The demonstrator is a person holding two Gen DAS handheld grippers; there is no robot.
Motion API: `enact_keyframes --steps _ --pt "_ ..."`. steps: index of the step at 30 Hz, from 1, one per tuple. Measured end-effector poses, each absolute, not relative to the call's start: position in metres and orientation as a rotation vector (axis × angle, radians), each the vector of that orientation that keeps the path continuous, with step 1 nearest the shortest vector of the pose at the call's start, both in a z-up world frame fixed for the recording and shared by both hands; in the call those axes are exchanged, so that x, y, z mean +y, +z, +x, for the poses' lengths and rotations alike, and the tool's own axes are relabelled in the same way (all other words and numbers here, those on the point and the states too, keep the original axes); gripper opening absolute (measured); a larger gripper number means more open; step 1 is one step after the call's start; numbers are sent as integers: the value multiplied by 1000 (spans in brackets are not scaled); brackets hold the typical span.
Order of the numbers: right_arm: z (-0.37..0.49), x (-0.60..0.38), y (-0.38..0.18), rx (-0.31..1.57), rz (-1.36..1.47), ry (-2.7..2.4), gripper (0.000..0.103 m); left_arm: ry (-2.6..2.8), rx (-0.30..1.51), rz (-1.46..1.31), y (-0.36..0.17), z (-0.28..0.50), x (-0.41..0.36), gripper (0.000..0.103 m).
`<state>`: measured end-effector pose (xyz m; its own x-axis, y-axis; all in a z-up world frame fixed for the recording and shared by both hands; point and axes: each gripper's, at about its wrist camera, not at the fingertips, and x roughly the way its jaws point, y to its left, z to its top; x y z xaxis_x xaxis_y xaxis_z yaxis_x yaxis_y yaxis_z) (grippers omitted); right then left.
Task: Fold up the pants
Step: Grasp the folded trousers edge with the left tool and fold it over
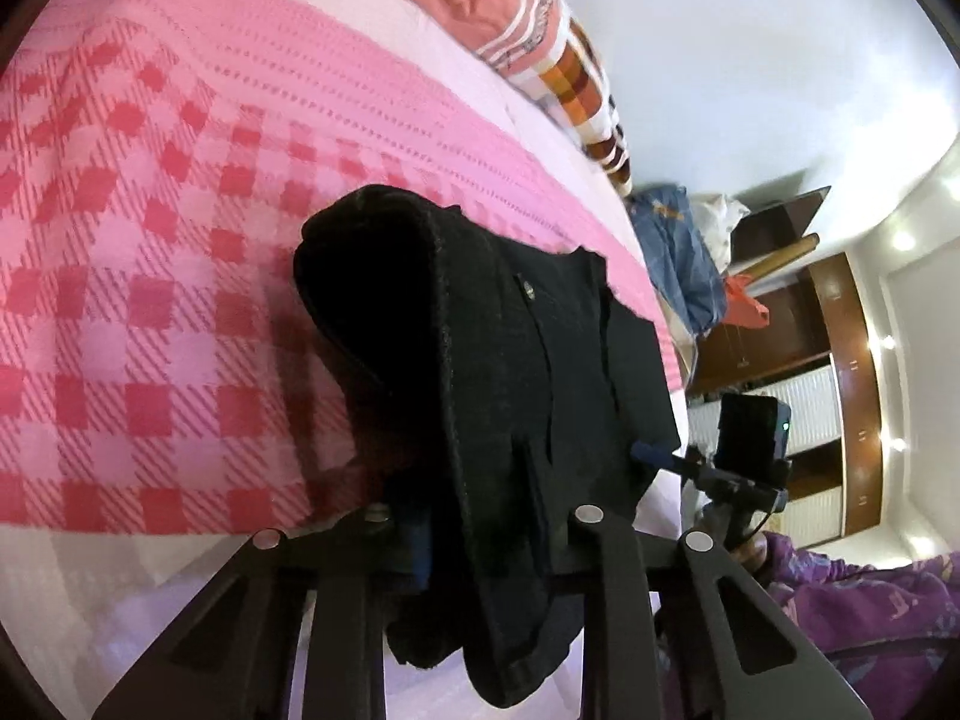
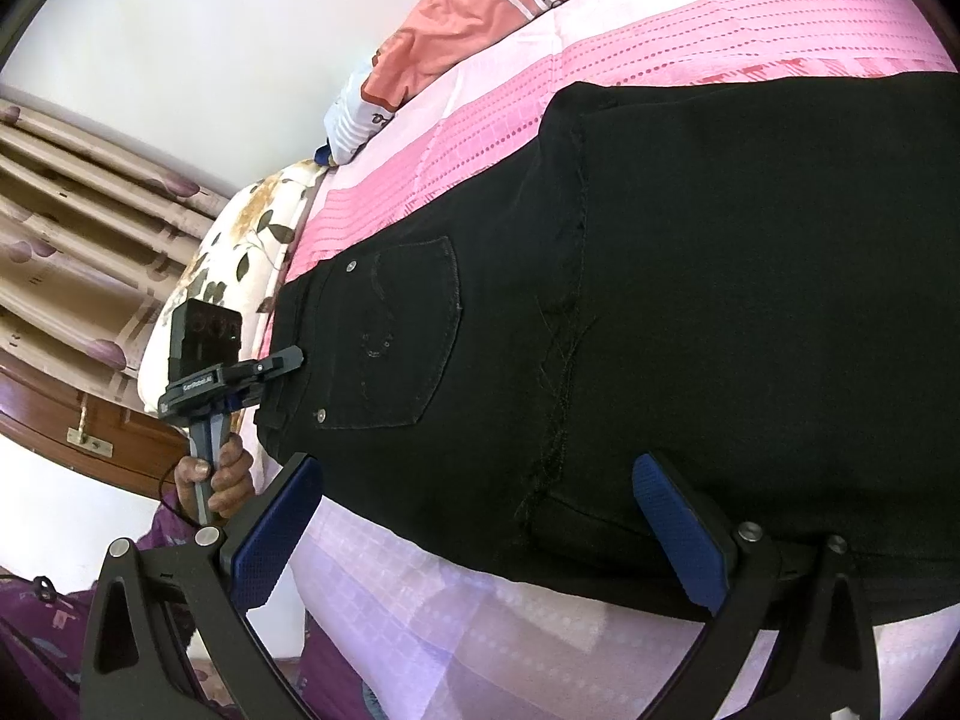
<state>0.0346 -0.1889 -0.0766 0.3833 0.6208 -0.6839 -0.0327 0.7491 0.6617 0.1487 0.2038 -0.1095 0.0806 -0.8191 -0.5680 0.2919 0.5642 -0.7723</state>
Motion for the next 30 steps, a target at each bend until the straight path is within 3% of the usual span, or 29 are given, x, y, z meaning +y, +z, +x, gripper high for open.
enact_keyframes --steps 7,18,30 --pt "36 -193 -77 1107 646 466 103 -935 1083 -471 -58 124 177 19" --pt "32 -194 -52 1023 710 613 103 -916 1095 -539 -29 122 138 19" --pt "17 -232 -24 942 619 749 103 -1058 1124 -602 -10 118 7 19"
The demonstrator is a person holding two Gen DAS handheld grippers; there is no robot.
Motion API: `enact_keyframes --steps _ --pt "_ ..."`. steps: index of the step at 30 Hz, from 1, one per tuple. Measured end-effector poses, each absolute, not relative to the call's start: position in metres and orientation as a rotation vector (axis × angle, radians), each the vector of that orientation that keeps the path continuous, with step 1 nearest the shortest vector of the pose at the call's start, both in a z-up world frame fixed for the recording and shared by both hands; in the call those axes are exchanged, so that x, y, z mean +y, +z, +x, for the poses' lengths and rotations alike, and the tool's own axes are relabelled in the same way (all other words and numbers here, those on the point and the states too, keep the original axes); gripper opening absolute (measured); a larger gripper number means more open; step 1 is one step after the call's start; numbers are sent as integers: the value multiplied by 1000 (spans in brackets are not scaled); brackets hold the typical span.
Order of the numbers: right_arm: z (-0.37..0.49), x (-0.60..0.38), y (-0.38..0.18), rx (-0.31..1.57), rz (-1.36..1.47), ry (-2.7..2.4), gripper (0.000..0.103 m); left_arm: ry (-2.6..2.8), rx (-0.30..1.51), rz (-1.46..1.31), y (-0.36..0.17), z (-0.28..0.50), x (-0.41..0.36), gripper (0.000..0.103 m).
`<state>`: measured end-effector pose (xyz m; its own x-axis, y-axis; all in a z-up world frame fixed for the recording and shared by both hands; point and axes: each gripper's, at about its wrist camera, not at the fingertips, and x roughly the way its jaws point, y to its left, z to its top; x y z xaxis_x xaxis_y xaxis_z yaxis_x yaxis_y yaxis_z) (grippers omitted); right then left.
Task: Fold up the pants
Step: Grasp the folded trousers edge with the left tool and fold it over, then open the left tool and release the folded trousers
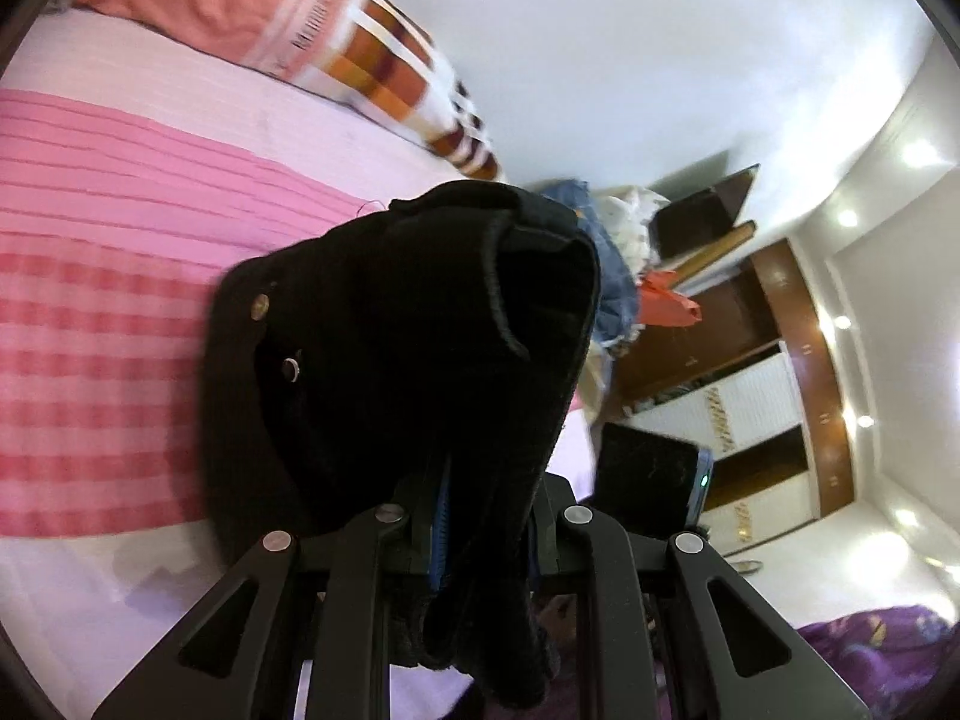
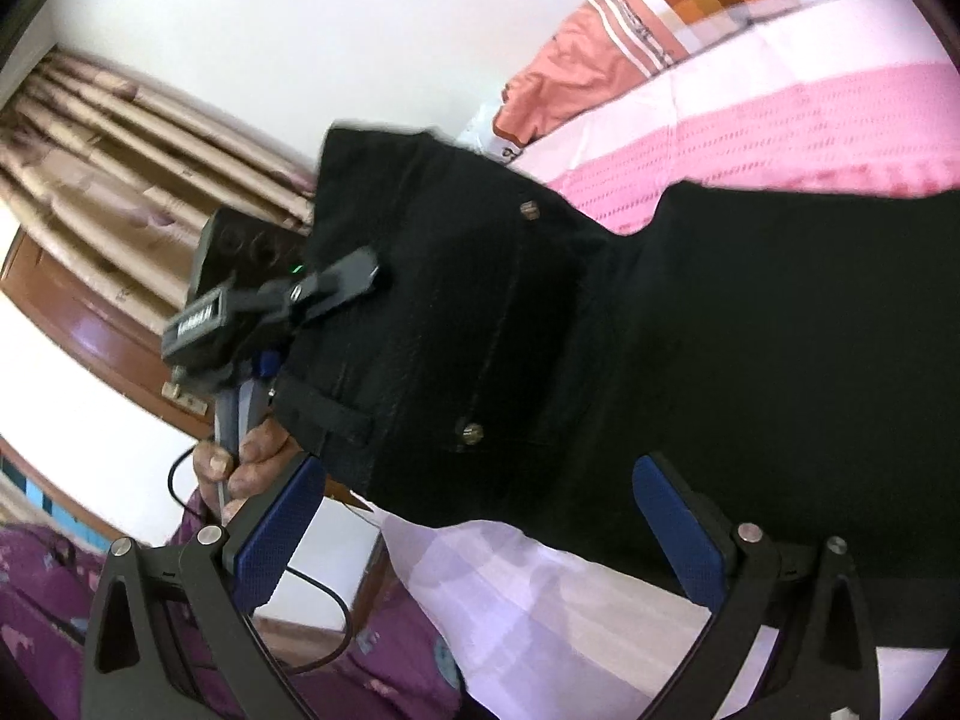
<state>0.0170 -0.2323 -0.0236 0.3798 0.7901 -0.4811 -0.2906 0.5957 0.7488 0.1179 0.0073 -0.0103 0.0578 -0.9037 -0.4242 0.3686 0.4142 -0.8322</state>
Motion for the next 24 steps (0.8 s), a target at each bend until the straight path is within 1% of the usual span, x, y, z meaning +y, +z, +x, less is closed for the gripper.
enact_keyframes --steps 4,8,9,10,11,12,15,18,20,22,24 --pt "9 -267 -19 910 588 746 103 -1126 1159 -635 -17 129 -55 19" --pt "8 -300 -25 900 592 695 103 -1198 1232 -663 -35 142 -118 20" --pt "7 -304 -27 899 597 687 103 -1210 1254 -646 -39 144 -135 23" --pt "8 -310 -30 899 603 676 103 -1206 1281 -631 -44 144 -147 30" --pt "9 -315 -33 899 616 663 103 -1199 1303 -620 -49 146 -158 33" --pt "8 -320 -36 897 629 655 103 -1194 1318 -617 -55 148 -167 34" --pt "10 -332 -55 944 670 587 103 -1199 1346 -708 -67 158 -176 34" --pt "10 -339 -62 934 726 593 103 -1175 1315 -687 -59 162 -174 34" --pt "11 -340 -61 930 723 593 103 -1156 1290 -632 -50 159 -168 37" --pt "14 -345 -63 932 731 582 103 -1118 1260 -540 -39 151 -161 44" --pt "18 -351 -65 940 768 585 102 -1091 1245 -488 -34 142 -149 47"
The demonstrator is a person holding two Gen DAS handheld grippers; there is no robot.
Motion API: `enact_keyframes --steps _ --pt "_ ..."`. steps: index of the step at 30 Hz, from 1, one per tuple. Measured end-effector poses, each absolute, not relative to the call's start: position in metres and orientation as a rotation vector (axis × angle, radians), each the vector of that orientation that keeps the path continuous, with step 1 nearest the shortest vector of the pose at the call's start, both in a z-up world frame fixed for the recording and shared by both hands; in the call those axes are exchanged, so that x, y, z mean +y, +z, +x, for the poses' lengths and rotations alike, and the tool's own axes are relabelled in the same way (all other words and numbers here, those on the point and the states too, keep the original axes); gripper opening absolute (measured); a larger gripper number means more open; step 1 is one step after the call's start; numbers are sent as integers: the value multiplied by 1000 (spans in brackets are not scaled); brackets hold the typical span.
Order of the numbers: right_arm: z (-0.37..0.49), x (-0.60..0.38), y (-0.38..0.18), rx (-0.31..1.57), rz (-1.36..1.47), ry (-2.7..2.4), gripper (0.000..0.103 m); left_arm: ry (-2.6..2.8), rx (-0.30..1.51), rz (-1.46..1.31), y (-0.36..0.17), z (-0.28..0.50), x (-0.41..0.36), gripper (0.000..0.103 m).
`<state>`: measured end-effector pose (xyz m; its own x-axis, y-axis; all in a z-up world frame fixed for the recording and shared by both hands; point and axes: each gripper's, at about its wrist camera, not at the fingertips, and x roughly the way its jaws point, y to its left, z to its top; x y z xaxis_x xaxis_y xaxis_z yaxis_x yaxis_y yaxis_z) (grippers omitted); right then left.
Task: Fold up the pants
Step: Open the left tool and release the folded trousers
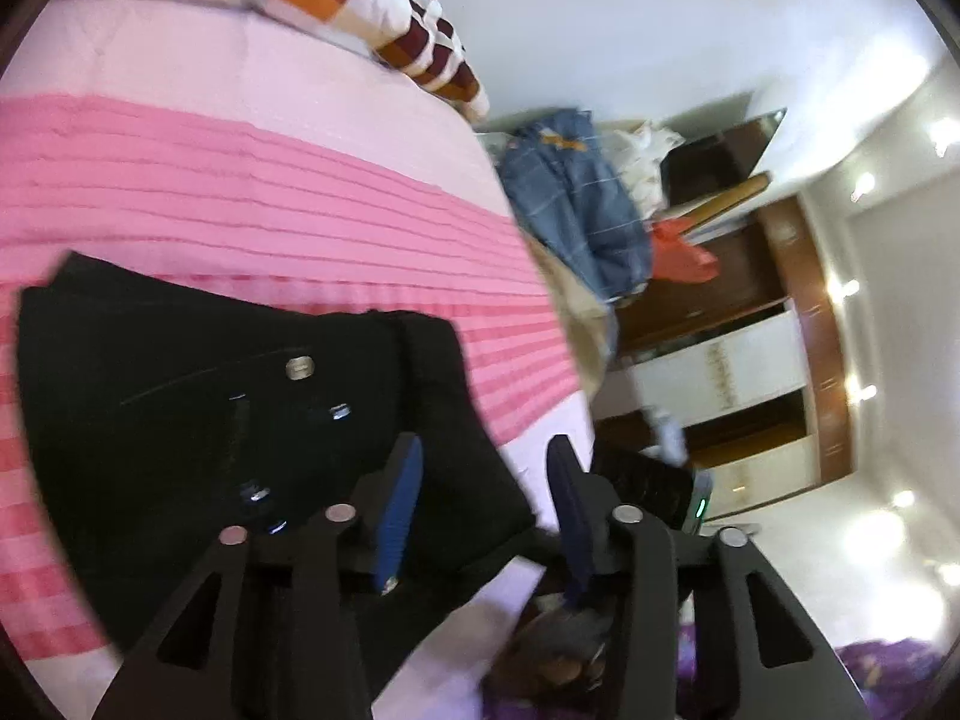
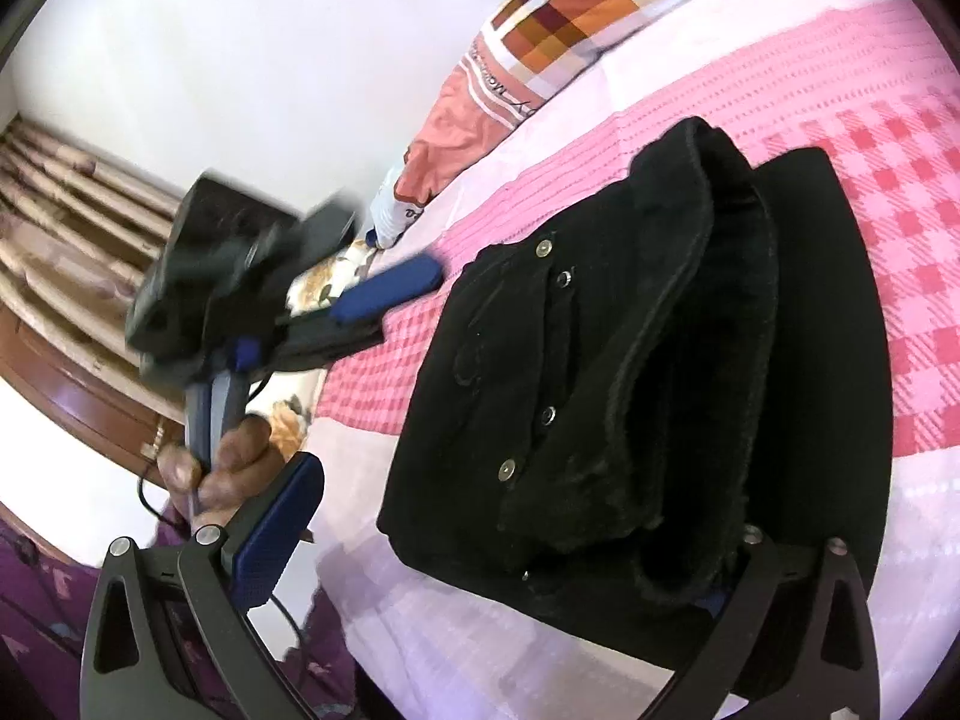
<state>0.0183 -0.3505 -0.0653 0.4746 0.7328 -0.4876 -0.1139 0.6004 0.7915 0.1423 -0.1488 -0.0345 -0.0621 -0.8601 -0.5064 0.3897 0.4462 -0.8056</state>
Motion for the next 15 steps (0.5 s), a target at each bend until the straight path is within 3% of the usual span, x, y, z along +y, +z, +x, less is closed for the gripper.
enact_keyframes --steps 4,5,6,8,15 --pt "22 -360 -71 973 841 554 92 -1028 1242 -526 -41 130 -110 51" --pt "23 -366 -74 984 882 534 78 -1010 1240 -524 -42 128 -103 51" --pt "24 -370 -77 1003 905 502 57 -980 1238 -516 -44 126 -95 52" --pt "26 -378 -86 1051 939 436 31 -928 1249 -499 -52 120 -80 53" --pt "10 -388 -79 1017 980 413 25 -781 1260 -391 -66 105 -67 56"
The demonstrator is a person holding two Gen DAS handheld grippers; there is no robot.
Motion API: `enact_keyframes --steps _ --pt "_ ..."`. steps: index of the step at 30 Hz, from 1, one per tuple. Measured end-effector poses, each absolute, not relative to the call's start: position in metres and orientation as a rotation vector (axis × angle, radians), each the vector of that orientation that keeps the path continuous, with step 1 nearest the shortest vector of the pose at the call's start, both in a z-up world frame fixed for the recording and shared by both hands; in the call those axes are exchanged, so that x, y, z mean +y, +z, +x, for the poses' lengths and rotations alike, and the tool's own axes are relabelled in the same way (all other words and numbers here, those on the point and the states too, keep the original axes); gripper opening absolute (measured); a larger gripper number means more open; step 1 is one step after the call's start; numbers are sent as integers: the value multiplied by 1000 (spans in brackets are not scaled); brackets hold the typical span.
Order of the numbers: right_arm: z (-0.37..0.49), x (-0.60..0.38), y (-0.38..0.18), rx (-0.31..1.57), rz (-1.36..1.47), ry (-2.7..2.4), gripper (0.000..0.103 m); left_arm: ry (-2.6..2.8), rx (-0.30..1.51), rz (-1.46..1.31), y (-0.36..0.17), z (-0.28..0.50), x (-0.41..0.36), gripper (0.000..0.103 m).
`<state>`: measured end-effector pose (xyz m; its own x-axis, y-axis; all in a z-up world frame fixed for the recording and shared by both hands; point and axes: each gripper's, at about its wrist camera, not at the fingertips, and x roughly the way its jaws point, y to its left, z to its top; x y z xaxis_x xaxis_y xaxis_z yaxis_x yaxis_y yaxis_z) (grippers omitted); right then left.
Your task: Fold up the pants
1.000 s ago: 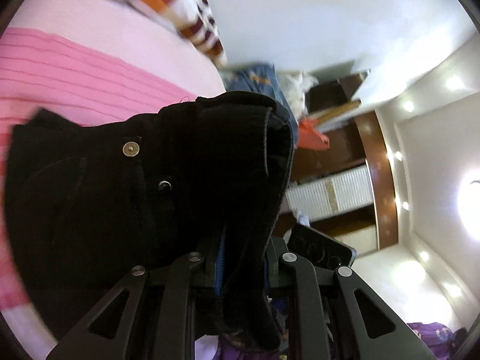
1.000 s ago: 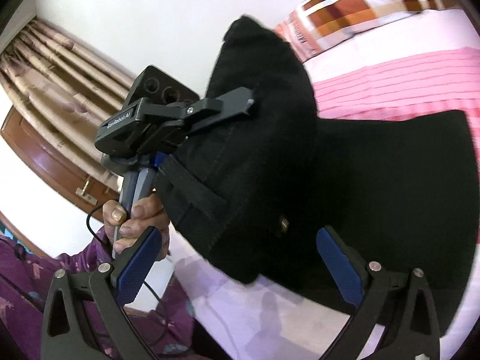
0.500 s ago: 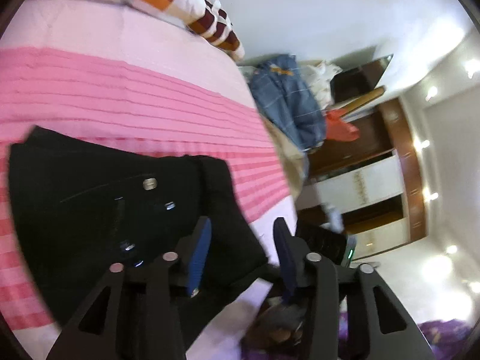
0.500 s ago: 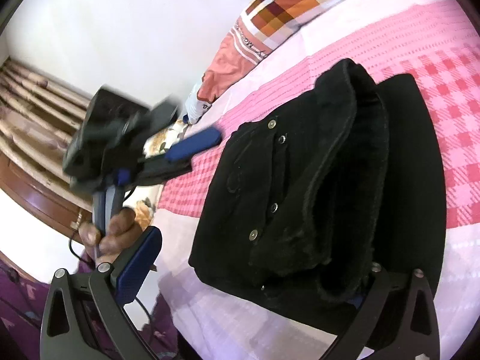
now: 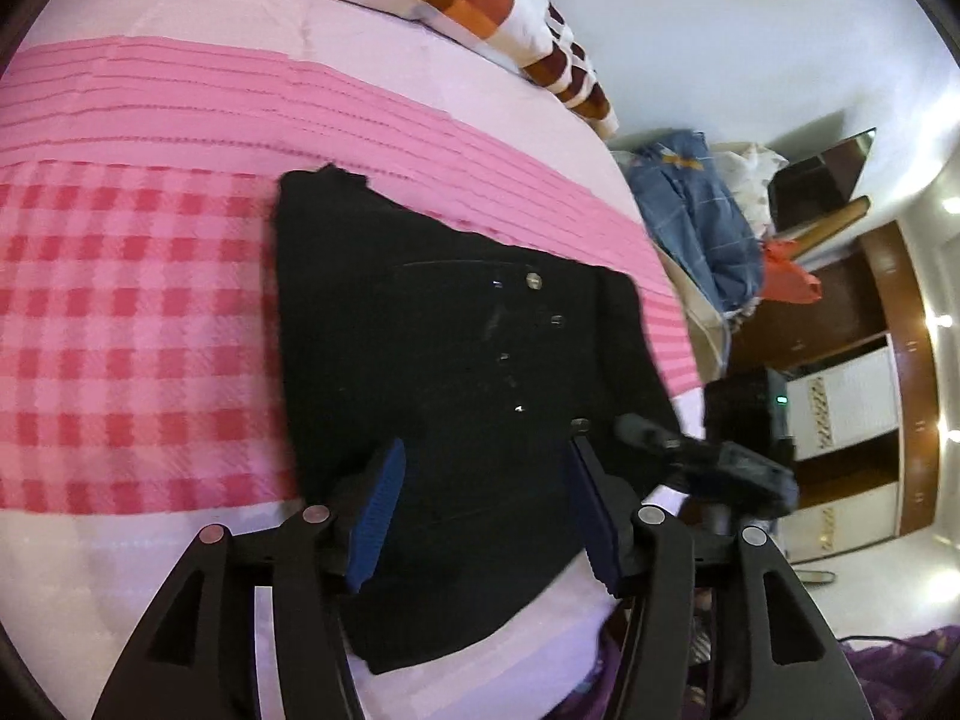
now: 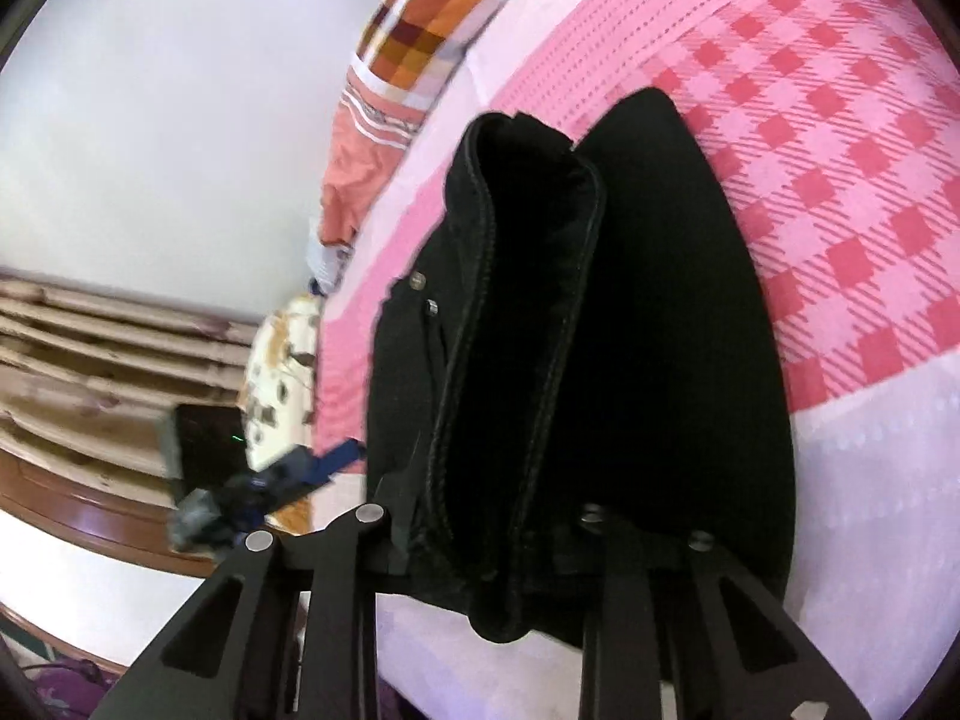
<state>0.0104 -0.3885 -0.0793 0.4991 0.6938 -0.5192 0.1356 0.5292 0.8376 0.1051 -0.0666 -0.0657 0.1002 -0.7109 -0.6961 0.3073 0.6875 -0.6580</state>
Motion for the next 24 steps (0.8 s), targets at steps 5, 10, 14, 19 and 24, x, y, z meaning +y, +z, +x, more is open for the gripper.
enact_keyframes --steps 5,10,14,19,24 --pt "-4 -411 -88 1007 1010 382 24 -743 1222 -314 -57 99 -77 62" --pt "-7 -417 -103 1005 1066 406 24 -726 1195 -219 -59 93 -95 66" --pt "-6 -417 -97 989 1056 414 24 -692 1196 -169 -67 94 -102 66" --pt "-5 -417 -91 983 996 396 24 -629 1187 -169 -72 99 -92 66" --pt "-8 -425 -104 996 1019 376 22 -571 1164 -133 -75 102 -81 66"
